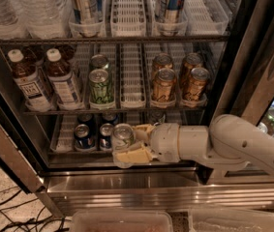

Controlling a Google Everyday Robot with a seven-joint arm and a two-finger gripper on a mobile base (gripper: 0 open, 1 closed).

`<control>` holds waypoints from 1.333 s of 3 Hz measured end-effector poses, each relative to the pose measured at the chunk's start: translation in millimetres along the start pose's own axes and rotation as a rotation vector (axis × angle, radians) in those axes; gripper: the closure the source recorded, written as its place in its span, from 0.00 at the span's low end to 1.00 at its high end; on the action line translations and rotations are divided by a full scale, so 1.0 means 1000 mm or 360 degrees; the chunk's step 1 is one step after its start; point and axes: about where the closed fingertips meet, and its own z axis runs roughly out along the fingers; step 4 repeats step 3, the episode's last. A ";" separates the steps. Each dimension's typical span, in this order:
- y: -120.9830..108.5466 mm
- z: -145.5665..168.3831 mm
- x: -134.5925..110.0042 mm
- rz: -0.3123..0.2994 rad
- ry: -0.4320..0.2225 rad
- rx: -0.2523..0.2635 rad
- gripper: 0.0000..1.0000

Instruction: Pick 7up can from bottom shelf of fridge

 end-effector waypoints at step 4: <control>0.016 -0.025 -0.100 -0.0014 0.0042 -0.0116 1.00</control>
Offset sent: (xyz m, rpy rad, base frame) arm -0.0142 0.0060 0.1616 -0.0540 -0.0195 0.0990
